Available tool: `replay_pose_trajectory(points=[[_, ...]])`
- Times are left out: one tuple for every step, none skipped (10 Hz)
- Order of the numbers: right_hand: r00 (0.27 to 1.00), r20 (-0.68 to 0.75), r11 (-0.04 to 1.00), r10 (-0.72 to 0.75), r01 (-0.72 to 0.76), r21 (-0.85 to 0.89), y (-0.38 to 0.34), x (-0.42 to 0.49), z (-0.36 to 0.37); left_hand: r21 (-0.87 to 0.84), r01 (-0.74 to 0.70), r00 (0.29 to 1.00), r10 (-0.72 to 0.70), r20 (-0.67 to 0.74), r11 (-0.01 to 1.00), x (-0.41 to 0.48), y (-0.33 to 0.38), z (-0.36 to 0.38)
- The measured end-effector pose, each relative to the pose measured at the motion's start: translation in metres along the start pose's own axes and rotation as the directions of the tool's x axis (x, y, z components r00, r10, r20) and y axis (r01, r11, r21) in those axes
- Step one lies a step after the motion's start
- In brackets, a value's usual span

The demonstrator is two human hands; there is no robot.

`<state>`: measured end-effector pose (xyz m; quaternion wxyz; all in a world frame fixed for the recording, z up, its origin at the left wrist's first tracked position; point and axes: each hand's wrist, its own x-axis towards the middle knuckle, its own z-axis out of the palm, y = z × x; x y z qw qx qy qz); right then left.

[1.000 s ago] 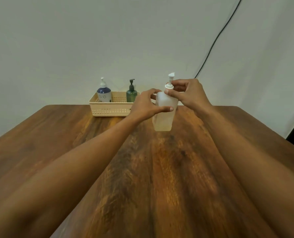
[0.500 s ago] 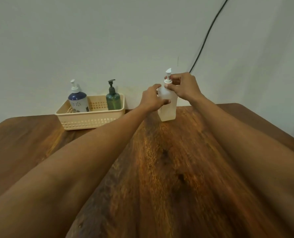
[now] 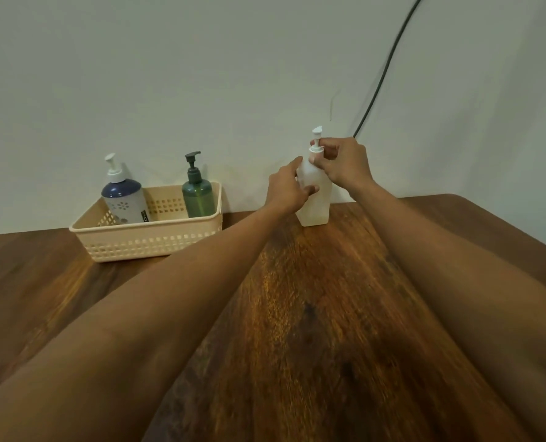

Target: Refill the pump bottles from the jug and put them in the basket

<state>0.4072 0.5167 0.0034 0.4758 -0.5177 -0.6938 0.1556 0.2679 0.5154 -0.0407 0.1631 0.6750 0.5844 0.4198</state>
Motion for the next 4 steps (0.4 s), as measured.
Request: replay_pose_trajectory(points=[[1.000,0.005,1.000,0.005,-0.005,0.019,0.001,-0.002,0.001,0.031,-0.016,1.000,0.016,0.026,0.999,0.003,0.000,0.000],[1.000,0.000,1.000,0.008,-0.008,0.015,0.002,-0.001,0.002,0.044,-0.014,0.999,0.012,0.047,0.999,0.004,-0.001,0.001],[0.998,0.042,0.999,0.035,-0.035,-0.005,-0.001,-0.005,-0.001,0.110,-0.041,0.997,0.034,0.067,0.993,-0.005,0.003,-0.007],[0.998,0.020,0.998,0.067,-0.066,-0.017,-0.004,-0.007,-0.006,0.146,-0.059,0.996,0.050,0.069,0.988,-0.014,0.005,-0.014]])
